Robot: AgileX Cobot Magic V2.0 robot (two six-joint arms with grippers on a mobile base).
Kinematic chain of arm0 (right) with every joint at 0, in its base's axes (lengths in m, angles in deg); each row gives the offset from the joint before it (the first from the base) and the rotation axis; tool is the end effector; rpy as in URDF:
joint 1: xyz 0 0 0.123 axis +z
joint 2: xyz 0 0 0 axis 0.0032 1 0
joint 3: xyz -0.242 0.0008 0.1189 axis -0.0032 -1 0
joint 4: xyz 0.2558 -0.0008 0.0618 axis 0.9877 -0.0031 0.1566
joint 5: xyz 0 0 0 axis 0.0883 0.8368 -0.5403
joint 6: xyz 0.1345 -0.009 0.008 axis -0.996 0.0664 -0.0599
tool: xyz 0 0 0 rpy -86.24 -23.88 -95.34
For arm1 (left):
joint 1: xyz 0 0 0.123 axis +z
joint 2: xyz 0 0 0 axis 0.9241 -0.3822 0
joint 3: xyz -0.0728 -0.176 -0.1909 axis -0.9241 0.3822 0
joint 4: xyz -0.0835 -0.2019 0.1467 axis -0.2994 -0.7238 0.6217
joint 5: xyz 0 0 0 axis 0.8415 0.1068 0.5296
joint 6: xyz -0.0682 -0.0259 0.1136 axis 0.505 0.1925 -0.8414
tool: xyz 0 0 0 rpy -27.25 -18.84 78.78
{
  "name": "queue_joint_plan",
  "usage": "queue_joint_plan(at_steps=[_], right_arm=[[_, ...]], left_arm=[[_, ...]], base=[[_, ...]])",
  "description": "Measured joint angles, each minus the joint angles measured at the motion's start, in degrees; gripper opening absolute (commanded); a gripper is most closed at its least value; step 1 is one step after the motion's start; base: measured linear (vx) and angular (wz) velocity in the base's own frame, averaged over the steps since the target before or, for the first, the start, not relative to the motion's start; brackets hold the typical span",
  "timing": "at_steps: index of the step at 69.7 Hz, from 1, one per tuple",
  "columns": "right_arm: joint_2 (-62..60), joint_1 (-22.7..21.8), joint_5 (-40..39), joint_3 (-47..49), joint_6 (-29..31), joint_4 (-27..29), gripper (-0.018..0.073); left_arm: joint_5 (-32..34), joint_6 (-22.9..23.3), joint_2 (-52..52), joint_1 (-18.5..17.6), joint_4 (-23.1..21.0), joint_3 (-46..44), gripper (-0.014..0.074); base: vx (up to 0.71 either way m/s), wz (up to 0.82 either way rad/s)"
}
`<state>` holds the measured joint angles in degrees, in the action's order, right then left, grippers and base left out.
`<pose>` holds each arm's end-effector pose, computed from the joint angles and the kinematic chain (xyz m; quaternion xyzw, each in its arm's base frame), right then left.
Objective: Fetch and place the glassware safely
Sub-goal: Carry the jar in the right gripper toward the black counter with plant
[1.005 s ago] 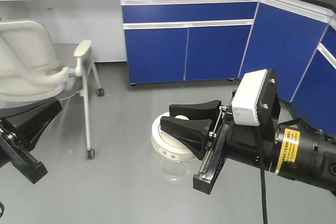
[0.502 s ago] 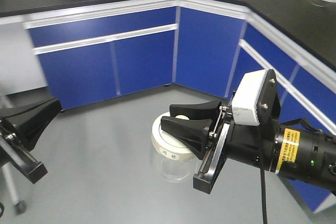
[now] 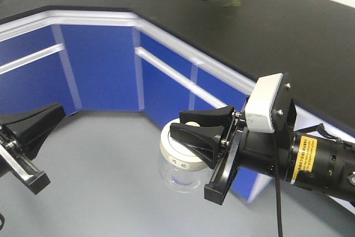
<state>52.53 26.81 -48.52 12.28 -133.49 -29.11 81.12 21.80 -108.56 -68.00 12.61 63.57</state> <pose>0.2235 0.2013 0.2529 -0.3771 0.6466 0.3602 0.5567 0.2249 -0.0809 0.2482 0.2093 0.6772 -0.2317 0.6663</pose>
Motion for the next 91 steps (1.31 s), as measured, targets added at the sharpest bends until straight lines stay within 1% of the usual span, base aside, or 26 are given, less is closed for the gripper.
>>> queue_joint_plan(at_steps=[65, 79, 91], right_arm=[[0.00, 0.00, 0.00, 0.00, 0.00, 0.00, -0.0001], [0.00, 0.00, 0.04, 0.00, 0.00, 0.00, -0.0001], [0.00, 0.00, 0.04, 0.00, 0.00, 0.00, -0.0001]], left_arm=[[0.00, 0.00, 0.00, 0.00, 0.00, 0.00, 0.0002], [0.00, 0.00, 0.00, 0.00, 0.00, 0.00, 0.0002], [0.00, 0.00, 0.00, 0.00, 0.00, 0.00, 0.0002]], base=[[0.19, -0.73], [0.16, -0.54], [0.13, -0.30]])
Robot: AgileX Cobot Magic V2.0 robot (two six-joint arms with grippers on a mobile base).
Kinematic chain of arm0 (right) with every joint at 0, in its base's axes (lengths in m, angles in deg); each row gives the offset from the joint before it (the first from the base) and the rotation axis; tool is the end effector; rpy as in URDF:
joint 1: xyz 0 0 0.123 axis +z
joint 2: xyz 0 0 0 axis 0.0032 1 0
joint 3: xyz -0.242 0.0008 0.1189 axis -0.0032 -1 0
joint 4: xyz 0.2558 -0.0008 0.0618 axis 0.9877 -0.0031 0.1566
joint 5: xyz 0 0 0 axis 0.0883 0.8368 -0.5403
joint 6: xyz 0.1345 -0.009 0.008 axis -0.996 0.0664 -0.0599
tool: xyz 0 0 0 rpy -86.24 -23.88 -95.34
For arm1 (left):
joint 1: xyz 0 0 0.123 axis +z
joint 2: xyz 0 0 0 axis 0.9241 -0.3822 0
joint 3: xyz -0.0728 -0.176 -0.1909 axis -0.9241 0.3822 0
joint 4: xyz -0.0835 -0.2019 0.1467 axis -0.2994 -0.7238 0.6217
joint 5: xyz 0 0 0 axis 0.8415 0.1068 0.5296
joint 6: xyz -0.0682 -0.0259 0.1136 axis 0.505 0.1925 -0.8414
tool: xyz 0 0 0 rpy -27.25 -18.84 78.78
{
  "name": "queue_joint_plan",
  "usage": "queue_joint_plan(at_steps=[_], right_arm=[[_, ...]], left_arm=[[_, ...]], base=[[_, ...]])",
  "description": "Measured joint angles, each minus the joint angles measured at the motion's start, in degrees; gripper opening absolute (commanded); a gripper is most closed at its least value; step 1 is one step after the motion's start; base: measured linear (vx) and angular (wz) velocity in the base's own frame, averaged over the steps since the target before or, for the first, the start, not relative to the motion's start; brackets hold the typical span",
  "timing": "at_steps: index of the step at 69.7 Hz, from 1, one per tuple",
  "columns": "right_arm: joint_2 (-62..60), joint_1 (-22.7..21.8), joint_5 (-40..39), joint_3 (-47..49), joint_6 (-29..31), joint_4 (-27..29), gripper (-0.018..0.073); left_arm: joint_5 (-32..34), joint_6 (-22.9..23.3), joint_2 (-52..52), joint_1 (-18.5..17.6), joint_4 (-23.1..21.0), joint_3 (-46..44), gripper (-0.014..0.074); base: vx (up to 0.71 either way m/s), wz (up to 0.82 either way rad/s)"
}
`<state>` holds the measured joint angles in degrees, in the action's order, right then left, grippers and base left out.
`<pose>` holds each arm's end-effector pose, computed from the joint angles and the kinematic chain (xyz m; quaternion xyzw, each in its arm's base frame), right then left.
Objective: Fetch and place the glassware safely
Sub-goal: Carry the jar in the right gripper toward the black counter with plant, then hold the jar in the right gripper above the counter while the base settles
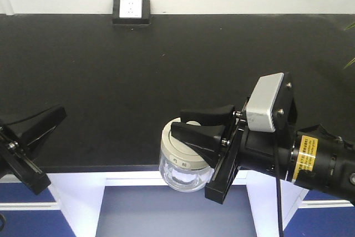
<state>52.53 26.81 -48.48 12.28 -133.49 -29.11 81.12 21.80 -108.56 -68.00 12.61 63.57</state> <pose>0.2236 0.2013 0.2529 -0.3770 0.6469 0.3600 0.5566 0.2249 -0.0809 0.2482 0.2093 0.6772 -0.2317 0.6663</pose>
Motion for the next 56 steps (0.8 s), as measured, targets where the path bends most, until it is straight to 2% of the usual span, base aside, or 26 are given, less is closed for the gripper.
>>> queue_joint_plan(at_steps=[56], right_arm=[[0.00, 0.00, 0.00, 0.00, 0.00, 0.00, -0.0001]], left_arm=[[0.00, 0.00, 0.00, 0.00, 0.00, 0.00, 0.0002]], base=[[0.09, -0.03]])
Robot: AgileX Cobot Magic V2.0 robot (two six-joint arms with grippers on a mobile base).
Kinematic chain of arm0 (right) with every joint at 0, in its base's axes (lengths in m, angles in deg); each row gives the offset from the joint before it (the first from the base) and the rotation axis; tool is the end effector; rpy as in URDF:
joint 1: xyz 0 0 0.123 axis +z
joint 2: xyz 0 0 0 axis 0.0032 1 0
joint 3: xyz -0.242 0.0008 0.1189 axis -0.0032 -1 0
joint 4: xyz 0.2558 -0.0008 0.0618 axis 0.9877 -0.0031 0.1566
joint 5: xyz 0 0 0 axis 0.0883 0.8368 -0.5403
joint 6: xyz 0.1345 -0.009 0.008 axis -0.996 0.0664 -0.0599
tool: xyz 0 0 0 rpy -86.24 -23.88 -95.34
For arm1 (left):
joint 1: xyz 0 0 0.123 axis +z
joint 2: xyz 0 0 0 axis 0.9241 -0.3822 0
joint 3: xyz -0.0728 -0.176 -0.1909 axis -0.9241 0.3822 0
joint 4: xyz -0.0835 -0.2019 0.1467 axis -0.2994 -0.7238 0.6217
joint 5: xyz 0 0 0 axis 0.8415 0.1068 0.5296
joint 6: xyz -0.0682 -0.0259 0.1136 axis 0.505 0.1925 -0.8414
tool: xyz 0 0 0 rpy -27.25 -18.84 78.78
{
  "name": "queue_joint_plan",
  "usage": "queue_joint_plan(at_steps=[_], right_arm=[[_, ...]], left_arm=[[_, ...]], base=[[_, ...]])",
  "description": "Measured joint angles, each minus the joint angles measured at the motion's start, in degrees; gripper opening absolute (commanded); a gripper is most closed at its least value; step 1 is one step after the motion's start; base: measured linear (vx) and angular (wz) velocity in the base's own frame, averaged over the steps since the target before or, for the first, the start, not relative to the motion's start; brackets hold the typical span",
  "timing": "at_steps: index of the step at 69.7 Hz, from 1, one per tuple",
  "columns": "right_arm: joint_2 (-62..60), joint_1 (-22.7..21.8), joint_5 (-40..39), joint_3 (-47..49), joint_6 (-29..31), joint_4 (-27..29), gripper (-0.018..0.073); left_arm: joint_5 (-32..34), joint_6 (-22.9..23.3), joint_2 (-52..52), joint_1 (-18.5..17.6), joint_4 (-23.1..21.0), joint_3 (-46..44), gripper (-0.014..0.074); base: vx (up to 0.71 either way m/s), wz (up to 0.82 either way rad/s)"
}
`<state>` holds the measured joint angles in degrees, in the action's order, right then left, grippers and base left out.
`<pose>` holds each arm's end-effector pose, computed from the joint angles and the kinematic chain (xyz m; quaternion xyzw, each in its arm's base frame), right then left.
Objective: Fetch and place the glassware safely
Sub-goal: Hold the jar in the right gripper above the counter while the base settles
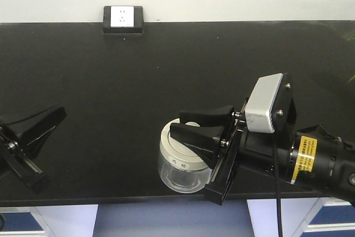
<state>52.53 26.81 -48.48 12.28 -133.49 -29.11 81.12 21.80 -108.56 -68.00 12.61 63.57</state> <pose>0.2236 0.2013 0.2529 -0.3770 0.6469 0.3600 0.5566 0.2249 -0.0809 0.2482 0.2093 0.6772 -0.2317 0.6663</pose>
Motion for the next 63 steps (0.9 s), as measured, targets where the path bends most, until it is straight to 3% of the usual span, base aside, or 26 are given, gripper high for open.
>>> queue_joint_plan(at_steps=[63], right_arm=[[0.00, 0.00, 0.00, 0.00, 0.00, 0.00, -0.0001]], left_arm=[[0.00, 0.00, 0.00, 0.00, 0.00, 0.00, 0.0002]], base=[[0.07, 0.03]])
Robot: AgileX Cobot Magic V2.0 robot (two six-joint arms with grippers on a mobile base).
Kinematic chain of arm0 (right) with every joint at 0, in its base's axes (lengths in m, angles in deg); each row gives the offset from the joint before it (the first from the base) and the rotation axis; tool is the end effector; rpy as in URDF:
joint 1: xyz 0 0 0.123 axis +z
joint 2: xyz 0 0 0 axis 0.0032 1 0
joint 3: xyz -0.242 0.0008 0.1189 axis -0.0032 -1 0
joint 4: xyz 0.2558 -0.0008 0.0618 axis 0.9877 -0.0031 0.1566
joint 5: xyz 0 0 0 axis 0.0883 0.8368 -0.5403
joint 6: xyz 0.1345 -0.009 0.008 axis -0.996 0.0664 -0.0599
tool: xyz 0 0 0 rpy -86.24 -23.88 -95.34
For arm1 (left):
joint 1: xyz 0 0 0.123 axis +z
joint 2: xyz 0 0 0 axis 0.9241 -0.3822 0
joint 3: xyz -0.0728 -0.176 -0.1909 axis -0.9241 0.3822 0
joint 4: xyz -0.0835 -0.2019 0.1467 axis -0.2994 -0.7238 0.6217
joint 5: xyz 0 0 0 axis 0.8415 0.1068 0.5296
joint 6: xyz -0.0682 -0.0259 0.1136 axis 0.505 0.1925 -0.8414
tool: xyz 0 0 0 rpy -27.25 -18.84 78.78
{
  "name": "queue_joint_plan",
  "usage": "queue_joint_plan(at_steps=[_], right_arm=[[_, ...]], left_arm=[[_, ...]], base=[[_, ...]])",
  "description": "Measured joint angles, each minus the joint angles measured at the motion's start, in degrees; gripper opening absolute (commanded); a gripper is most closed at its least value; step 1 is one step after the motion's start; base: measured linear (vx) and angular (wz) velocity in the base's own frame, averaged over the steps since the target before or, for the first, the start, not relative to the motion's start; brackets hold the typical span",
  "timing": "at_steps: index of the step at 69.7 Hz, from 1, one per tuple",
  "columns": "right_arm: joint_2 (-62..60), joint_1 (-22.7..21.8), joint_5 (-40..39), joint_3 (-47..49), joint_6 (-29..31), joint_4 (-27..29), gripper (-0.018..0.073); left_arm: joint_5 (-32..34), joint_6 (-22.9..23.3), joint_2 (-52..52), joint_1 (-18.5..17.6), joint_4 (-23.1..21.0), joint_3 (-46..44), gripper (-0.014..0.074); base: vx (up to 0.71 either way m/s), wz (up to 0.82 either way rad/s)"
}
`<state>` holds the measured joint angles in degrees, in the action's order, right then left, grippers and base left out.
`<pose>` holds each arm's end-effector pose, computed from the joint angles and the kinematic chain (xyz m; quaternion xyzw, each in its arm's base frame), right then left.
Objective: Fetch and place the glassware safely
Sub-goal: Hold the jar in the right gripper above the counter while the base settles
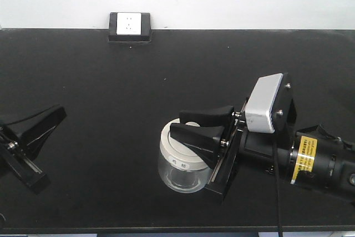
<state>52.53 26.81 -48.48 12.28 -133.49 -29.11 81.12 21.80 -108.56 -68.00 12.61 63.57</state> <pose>0.2236 0.2013 0.2529 -0.3770 0.6469 0.3600 0.5566 0.2249 -0.0809 0.2482 0.2093 0.6772 -0.2317 0.6663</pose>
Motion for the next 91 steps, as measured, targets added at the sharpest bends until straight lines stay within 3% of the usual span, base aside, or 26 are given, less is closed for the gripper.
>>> queue_joint_plan(at_steps=[91], right_arm=[[0.00, 0.00, 0.00, 0.00, 0.00, 0.00, -0.0001]], left_arm=[[0.00, 0.00, 0.00, 0.00, 0.00, 0.00, 0.0002]], base=[[0.02, 0.00]])
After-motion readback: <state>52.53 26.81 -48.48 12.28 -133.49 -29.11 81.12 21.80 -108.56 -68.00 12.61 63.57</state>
